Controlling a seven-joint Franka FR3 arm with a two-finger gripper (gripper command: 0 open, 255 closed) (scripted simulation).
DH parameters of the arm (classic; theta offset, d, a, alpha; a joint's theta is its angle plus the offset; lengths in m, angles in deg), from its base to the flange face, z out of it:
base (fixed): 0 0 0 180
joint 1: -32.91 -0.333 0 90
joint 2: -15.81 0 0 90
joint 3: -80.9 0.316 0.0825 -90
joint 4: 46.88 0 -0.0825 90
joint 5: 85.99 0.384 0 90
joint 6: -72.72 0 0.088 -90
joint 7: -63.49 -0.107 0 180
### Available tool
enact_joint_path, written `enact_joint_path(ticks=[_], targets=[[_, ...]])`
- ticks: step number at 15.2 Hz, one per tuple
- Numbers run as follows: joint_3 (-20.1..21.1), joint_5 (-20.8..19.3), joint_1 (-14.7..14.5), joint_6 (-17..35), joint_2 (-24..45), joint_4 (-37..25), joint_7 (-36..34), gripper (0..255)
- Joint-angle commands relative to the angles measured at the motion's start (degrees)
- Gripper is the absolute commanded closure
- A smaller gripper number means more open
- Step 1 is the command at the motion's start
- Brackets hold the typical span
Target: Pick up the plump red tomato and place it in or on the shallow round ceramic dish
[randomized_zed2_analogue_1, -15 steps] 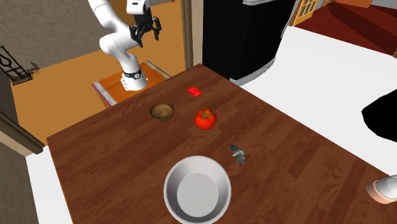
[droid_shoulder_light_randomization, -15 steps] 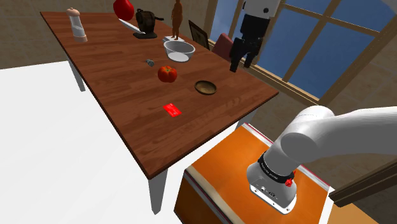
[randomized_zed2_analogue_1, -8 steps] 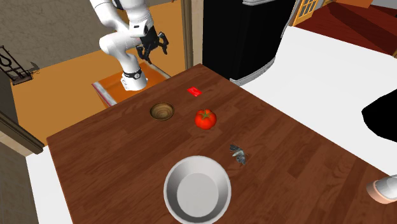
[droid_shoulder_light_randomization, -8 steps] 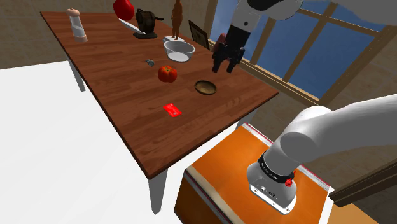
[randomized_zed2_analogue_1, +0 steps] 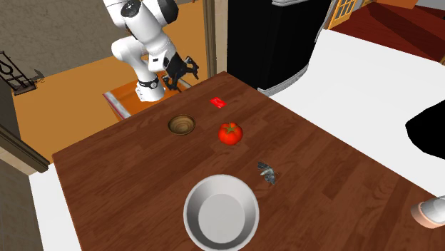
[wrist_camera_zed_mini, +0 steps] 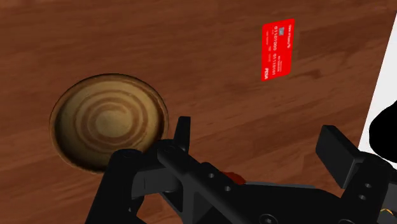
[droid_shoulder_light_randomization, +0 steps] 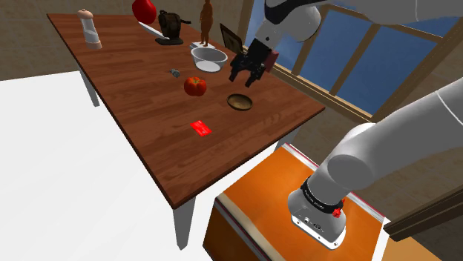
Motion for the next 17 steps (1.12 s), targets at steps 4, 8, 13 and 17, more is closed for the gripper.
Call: enact_joint_path(ticks=[4,8,13,17], targets=[[-3.7,11.6,-1.58,6.26,10.55,-4.16,6.87,0],[-5.55,22.64,-1.92,8.11,19.58,-9.39,13.31,0],[-5.72,36.28,-0.1,7.4,31.03,-17.63,20.26,0],[-4.76,44.82,2.22,5.89,39.05,-24.36,23.58,0]])
